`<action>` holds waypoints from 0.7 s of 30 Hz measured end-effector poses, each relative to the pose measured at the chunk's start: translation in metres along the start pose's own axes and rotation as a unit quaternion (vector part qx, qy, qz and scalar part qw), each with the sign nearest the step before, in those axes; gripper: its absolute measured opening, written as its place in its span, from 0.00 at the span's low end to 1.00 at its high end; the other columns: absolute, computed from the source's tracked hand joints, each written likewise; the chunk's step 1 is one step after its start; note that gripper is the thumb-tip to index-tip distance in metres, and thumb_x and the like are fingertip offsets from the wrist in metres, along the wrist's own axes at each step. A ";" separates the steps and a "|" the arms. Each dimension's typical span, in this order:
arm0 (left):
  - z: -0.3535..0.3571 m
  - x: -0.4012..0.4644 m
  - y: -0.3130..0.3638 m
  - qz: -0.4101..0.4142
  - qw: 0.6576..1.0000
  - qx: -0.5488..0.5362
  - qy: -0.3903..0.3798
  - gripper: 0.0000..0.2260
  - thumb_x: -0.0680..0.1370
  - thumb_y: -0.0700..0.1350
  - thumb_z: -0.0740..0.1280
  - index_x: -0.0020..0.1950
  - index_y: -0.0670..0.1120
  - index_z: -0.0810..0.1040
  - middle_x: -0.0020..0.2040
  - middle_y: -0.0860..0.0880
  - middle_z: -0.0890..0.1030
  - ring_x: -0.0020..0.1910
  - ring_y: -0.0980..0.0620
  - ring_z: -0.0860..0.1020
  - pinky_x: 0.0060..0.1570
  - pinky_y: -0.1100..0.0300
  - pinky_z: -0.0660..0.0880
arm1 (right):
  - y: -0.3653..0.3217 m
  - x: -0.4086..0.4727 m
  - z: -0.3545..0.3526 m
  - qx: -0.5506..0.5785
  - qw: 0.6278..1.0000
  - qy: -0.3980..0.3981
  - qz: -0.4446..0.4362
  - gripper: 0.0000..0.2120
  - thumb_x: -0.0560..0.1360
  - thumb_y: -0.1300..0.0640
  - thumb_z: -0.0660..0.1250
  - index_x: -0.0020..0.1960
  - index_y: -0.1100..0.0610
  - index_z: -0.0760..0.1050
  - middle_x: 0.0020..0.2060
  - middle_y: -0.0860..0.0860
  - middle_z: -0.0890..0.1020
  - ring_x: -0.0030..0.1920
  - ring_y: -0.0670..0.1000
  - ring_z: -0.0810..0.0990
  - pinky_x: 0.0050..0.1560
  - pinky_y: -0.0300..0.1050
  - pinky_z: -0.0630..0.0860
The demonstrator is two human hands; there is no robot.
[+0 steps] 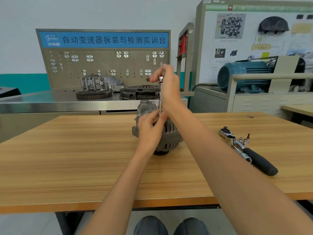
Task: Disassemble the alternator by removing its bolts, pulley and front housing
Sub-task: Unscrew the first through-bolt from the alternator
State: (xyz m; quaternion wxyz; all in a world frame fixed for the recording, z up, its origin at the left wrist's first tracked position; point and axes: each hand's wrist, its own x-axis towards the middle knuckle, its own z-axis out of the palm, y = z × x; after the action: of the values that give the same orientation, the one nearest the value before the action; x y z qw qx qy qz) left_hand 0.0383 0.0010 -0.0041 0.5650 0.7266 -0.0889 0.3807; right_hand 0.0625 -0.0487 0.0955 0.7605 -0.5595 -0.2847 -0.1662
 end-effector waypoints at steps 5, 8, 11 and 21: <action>0.000 0.001 -0.004 0.004 1.000 0.001 0.021 0.13 0.79 0.42 0.64 0.41 0.33 0.76 0.37 0.35 0.77 0.43 0.40 0.75 0.52 0.46 0.71 | -0.003 0.001 0.005 0.040 0.998 -0.023 0.030 0.21 0.80 0.60 0.51 0.29 0.58 0.66 0.29 0.50 0.75 0.37 0.44 0.77 0.45 0.38 0.71; 0.002 0.002 -0.007 -0.026 0.998 -0.008 0.050 0.15 0.75 0.33 0.65 0.28 0.42 0.72 0.26 0.43 0.71 0.31 0.49 0.67 0.36 0.54 0.64 | 0.011 -0.015 0.011 -0.183 0.969 0.064 -0.153 0.14 0.79 0.60 0.54 0.36 0.58 0.68 0.34 0.50 0.72 0.37 0.44 0.71 0.43 0.38 0.70; 0.004 0.003 -0.009 -0.052 0.996 -0.022 0.064 0.13 0.73 0.30 0.66 0.29 0.38 0.71 0.27 0.46 0.67 0.31 0.51 0.63 0.33 0.54 0.60 | 0.019 -0.019 0.014 -0.364 0.883 0.156 -0.253 0.11 0.76 0.57 0.55 0.40 0.60 0.71 0.38 0.51 0.73 0.44 0.51 0.71 0.62 0.54 0.67; -0.001 0.001 -0.006 -0.015 0.999 -0.037 0.008 0.11 0.79 0.47 0.63 0.42 0.43 0.79 0.42 0.39 0.80 0.54 0.36 0.75 0.60 0.36 0.66 | -0.002 0.004 0.002 0.035 0.999 -0.019 0.029 0.23 0.80 0.58 0.49 0.28 0.58 0.67 0.27 0.49 0.75 0.41 0.49 0.77 0.56 0.42 0.69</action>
State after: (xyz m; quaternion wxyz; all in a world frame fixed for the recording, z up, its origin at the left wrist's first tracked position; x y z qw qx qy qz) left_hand 0.0421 0.0042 -0.0083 0.5979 0.7034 -0.0878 0.3741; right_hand 0.0646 -0.0475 0.0999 0.7789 -0.5434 -0.2879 -0.1230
